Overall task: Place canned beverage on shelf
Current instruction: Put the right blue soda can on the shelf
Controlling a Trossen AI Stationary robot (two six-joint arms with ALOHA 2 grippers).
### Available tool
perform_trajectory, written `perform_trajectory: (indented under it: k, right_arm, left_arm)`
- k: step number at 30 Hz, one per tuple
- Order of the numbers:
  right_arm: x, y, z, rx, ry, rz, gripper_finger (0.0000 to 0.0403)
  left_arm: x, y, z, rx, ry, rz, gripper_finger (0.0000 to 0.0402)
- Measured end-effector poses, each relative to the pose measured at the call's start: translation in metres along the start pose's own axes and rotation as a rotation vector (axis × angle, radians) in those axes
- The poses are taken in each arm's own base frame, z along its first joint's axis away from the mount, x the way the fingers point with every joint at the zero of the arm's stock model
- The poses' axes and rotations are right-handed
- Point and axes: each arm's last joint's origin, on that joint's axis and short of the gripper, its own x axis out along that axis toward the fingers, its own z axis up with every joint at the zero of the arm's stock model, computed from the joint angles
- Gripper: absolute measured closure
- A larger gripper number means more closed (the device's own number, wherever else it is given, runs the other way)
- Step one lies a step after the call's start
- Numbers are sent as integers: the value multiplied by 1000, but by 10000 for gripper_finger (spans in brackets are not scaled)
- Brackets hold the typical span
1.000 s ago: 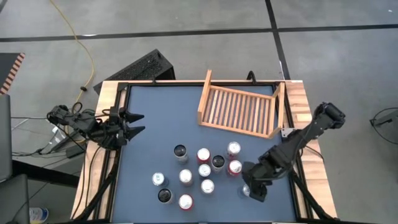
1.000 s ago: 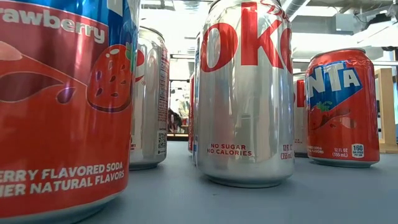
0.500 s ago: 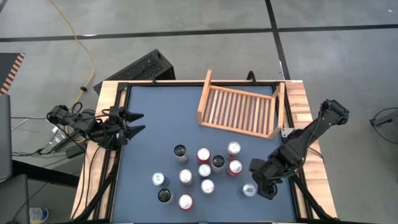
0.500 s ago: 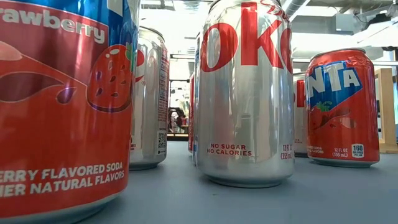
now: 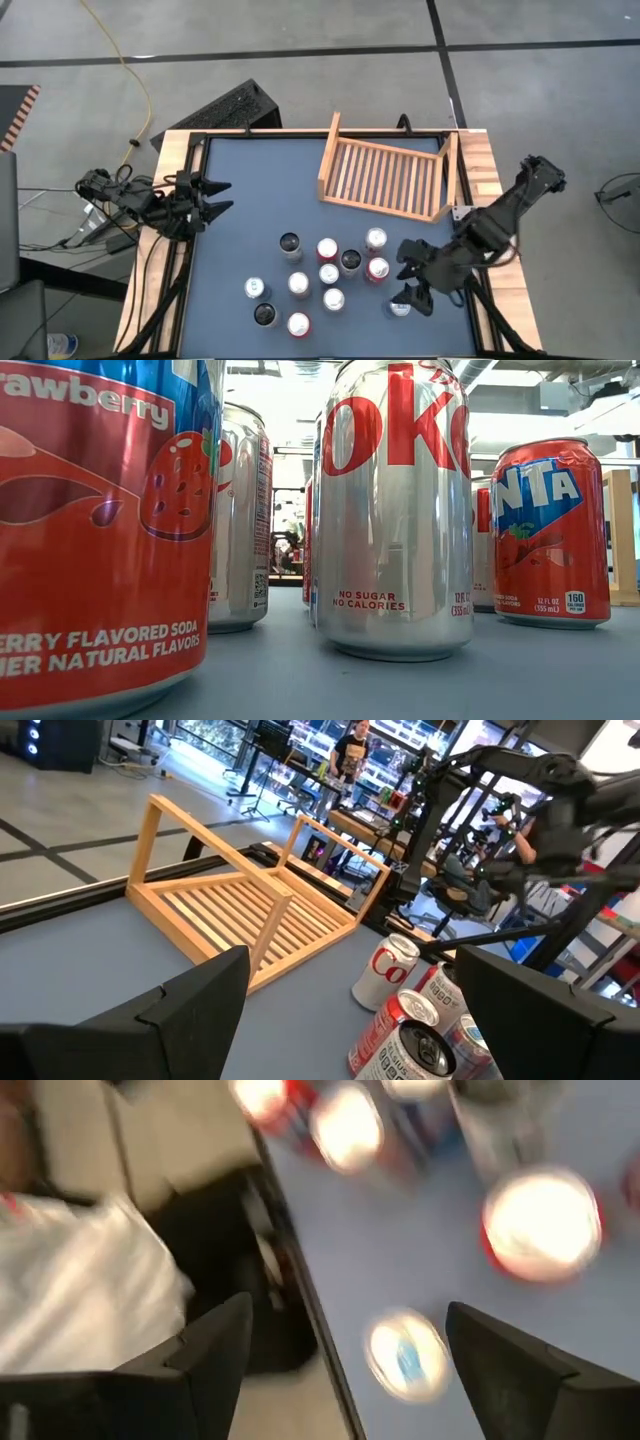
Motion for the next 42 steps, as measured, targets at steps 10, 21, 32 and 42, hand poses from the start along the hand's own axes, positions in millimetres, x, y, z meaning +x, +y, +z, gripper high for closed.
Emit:
perform_trajectory:
  k: [10,21,32,42]
  right_arm:
    - [10,17,-18,-189,92,-375,88]
    - [54,25,-32,-213,244,-409,88]
    - [70,27,-38,-202,234,-416,88]
    - [93,22,-44,-206,263,-469,88]
  left_arm:
    - [0,0,0,-11,-2,4,60]
    - [0,1,-3,-5,22,15,60]
    - [0,2,-5,10,40,15,60]
    - [0,3,-6,18,49,16,60]
